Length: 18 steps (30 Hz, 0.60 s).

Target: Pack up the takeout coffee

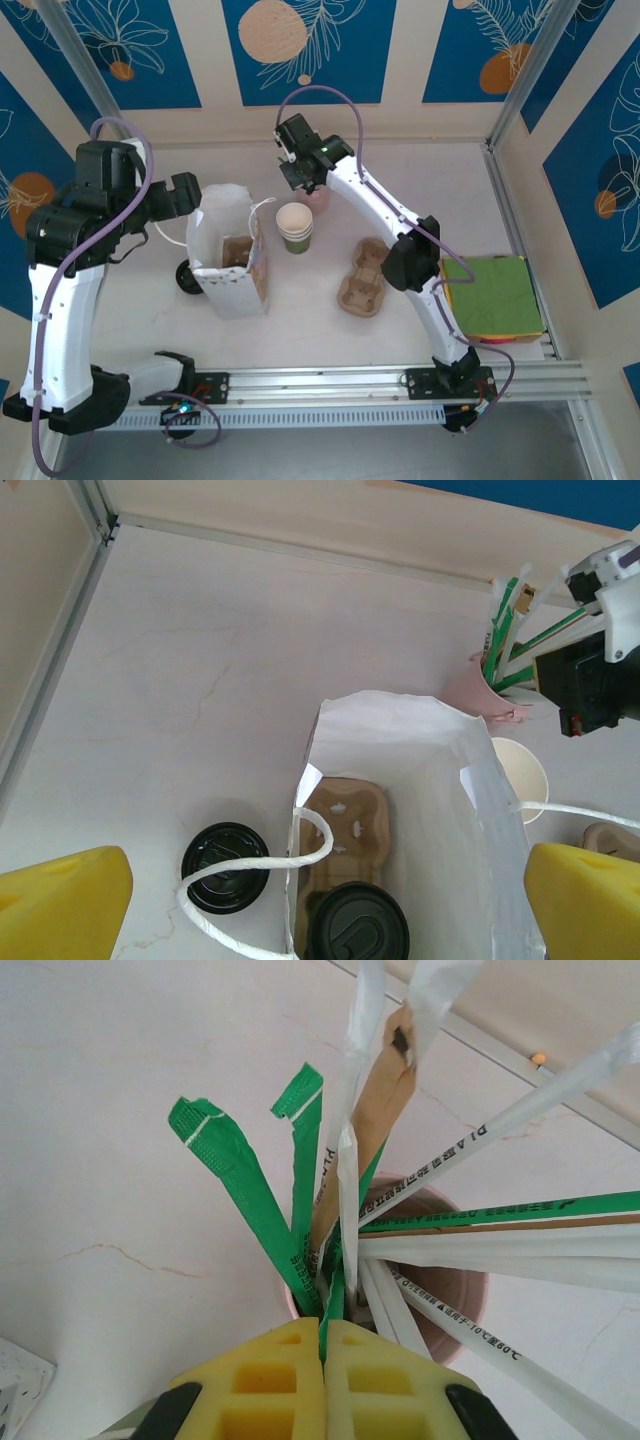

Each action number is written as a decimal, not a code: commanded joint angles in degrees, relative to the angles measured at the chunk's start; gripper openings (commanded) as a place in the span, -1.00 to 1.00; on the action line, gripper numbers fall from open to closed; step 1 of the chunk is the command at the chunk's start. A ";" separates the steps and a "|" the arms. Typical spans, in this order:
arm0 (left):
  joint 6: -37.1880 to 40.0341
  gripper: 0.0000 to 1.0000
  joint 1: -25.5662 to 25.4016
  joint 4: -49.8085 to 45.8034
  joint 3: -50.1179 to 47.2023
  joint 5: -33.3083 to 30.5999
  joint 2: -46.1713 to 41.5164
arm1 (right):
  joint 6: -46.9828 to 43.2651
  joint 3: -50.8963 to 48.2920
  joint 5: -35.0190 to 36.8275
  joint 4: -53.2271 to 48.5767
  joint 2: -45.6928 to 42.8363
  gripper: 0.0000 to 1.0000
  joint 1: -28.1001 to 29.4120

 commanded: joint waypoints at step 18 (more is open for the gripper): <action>-1.24 1.00 0.66 3.41 -3.22 1.43 -1.53 | 2.00 -2.58 -0.92 -0.28 -10.67 -1.00 -0.51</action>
